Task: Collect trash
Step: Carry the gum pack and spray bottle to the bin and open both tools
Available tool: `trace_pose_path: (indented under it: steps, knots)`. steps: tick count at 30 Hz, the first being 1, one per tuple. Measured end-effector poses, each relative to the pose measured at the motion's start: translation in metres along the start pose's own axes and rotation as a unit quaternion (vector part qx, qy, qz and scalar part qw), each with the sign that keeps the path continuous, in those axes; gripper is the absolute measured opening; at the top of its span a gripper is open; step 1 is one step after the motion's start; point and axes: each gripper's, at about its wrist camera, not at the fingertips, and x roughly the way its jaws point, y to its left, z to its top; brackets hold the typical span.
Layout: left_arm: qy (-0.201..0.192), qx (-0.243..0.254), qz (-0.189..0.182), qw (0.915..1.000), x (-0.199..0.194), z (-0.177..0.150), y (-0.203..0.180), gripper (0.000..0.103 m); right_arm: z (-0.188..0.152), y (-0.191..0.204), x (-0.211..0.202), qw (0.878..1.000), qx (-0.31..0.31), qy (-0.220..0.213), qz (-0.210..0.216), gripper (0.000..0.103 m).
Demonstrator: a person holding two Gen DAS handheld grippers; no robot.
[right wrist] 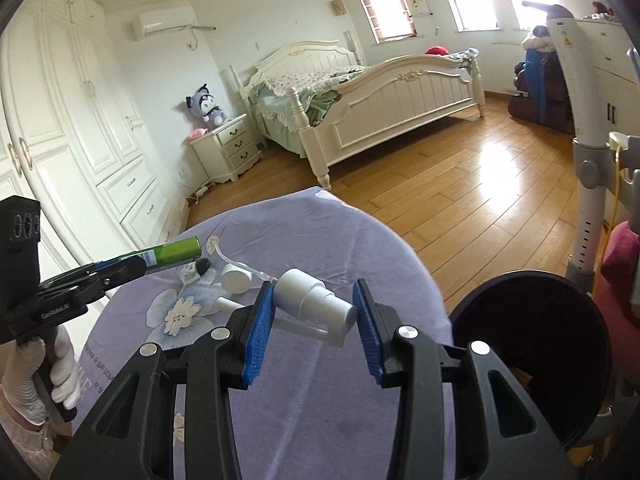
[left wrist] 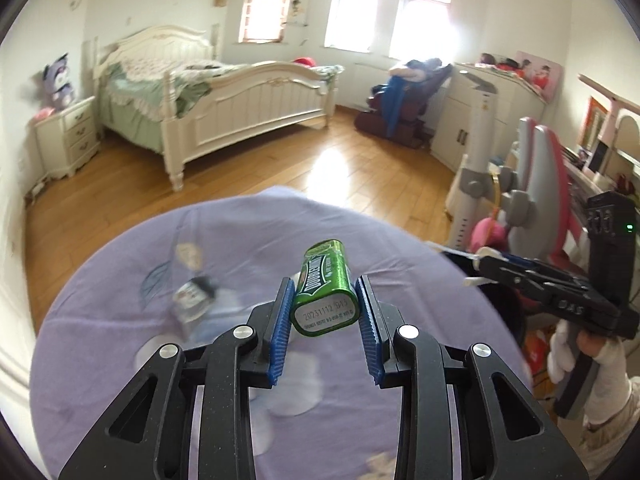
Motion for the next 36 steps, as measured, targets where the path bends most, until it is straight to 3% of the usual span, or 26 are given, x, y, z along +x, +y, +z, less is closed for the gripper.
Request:
trace_pose_path:
  steps: [8,18,26,36]
  knots:
    - [0.003,0.05,-0.078,0.9957,0.037,0.024,-0.088,0.032,0.001,-0.055,-0.023,0.998,0.033,-0.019,-0.058,0.04]
    - [0.035,0.09,-0.143,0.985,0.109,0.029,-0.174,0.032,-0.018,-0.121,-0.035,0.989,0.078,-0.013,-0.127,0.04]
    - [0.073,0.117,-0.156,0.9781,0.163,0.02,-0.218,0.032,-0.039,-0.163,-0.027,0.982,0.102,0.016,-0.159,0.04]
    - [0.105,0.14,-0.142,0.9743,0.192,0.009,-0.235,0.032,-0.057,-0.185,-0.016,0.977,0.119,0.04,-0.171,0.04]
